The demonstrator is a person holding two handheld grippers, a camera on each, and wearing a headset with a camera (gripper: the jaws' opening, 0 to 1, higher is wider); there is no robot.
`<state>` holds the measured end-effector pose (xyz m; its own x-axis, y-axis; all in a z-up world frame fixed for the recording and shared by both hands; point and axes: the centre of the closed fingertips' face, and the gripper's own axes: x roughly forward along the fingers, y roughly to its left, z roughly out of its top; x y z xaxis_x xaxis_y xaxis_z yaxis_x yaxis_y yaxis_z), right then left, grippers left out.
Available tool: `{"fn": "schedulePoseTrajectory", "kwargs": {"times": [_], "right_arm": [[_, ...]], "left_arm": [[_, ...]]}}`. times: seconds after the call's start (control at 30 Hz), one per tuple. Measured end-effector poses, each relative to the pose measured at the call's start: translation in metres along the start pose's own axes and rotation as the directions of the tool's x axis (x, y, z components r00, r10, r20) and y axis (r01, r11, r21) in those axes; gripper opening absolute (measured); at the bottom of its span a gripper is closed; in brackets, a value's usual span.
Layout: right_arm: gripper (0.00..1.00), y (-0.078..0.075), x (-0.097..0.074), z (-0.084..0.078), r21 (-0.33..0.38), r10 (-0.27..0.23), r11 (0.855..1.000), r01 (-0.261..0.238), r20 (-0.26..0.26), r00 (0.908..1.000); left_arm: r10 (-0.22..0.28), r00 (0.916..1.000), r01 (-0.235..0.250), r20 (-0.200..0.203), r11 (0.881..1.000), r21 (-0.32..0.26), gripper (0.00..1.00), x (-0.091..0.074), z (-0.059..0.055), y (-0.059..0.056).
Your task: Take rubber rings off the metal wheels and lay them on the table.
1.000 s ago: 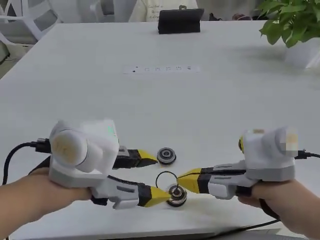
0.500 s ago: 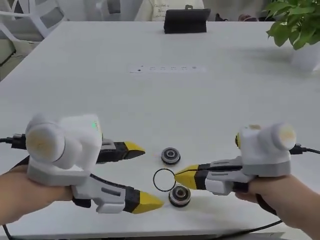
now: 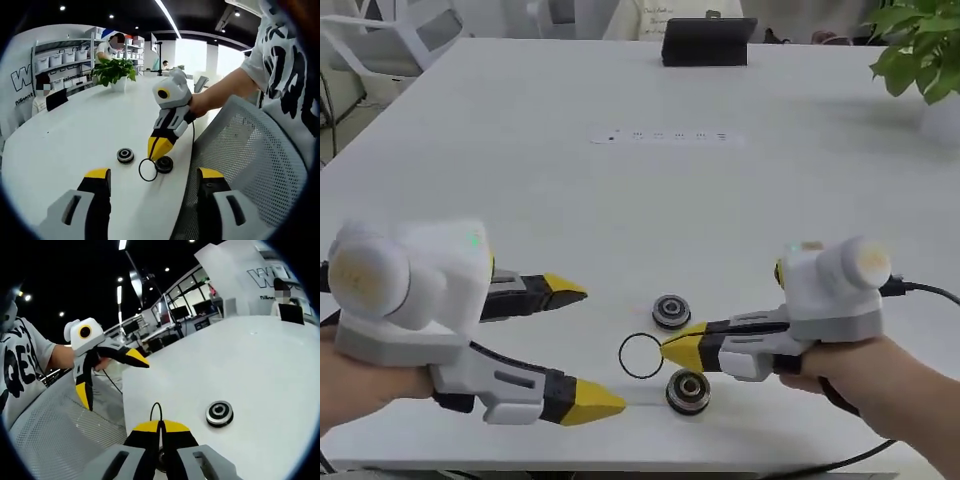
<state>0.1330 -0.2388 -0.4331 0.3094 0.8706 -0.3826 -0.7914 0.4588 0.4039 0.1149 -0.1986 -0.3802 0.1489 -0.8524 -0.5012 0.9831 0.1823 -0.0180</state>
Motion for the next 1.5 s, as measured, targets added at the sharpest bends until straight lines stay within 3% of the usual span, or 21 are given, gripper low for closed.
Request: {"fn": "schedulePoseTrajectory", "kwargs": {"times": [0.3,0.87,1.2,1.5], "right_arm": [[0.00,0.001,0.015,-0.002,-0.037,0.018,0.999,-0.020,-0.051,0.9986],[0.00,0.001,0.029,-0.010,-0.079,0.025,0.996,-0.035,-0.133,0.9908],[0.00,0.001,0.030,-0.014,-0.102,0.014,0.994,-0.031,-0.160,0.9870],[0.10,-0.002,0.026,-0.013,-0.086,-0.008,0.996,-0.004,-0.141,0.9899]], "left_arm": [[0.031,0.9995,-0.031,-0.001,0.999,-0.022,0.68,-0.012,-0.005,0.011],[0.043,0.9988,-0.044,-0.022,0.998,-0.039,0.68,-0.022,-0.014,0.013],[0.040,0.9988,-0.042,-0.028,0.998,-0.042,0.68,-0.022,-0.016,0.010],[0.039,0.9988,-0.040,-0.030,0.998,-0.042,0.68,-0.022,-0.015,0.009]]}}
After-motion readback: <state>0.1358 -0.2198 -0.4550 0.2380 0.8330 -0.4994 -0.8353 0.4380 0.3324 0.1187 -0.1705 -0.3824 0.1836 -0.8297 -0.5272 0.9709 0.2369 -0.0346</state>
